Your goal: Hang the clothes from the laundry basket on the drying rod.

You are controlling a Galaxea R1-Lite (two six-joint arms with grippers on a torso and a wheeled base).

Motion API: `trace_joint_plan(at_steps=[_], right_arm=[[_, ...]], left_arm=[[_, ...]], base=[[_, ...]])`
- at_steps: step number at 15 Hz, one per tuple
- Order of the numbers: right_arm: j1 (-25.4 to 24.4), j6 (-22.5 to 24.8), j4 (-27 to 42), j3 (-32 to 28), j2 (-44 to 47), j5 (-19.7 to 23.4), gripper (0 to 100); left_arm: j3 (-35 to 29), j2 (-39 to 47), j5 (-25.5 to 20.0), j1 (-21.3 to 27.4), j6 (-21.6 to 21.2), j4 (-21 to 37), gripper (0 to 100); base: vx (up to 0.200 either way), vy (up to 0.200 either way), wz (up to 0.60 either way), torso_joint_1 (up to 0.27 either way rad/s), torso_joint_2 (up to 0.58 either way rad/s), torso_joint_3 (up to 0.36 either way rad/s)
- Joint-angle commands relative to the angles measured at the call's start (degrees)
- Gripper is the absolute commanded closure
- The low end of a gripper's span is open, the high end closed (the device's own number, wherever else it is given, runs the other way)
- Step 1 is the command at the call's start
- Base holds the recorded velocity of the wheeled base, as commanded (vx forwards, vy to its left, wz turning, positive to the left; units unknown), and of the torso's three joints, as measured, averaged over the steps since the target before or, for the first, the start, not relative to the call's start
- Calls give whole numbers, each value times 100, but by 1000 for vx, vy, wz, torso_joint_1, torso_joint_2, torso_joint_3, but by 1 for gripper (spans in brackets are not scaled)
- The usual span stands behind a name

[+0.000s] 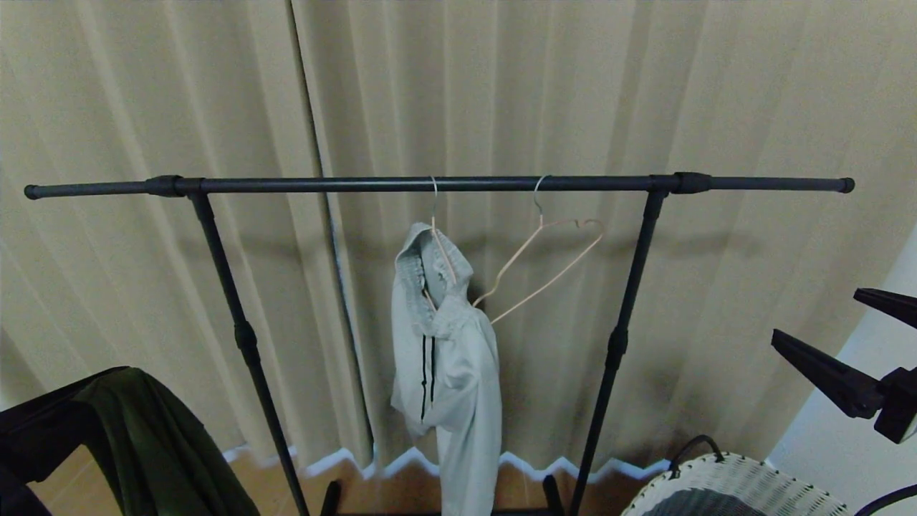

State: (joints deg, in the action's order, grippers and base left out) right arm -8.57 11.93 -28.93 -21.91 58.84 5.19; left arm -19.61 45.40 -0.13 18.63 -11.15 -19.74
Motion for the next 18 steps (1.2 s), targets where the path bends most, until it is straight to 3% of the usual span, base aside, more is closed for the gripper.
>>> trace_joint_plan(at_steps=[1, 3, 14, 18], right_arm=[[-4, 2, 1, 2, 13, -1, 0], [-4, 2, 1, 11, 13, -1, 0], [-4, 11, 1, 37, 48, -1, 0], [-4, 11, 1, 37, 48, -1, 0]], left_arm=[[2, 22, 5, 1, -10, -4, 100], [19, 22, -4, 1, -10, -4, 100], [54, 4, -4, 1, -10, -13, 100], [54, -5, 5, 1, -10, -4, 100]], base=[[200, 0, 0, 2, 7, 2], [200, 0, 0, 2, 5, 2], [0, 0, 0, 0, 0, 0], [0, 200, 0, -2, 5, 4]])
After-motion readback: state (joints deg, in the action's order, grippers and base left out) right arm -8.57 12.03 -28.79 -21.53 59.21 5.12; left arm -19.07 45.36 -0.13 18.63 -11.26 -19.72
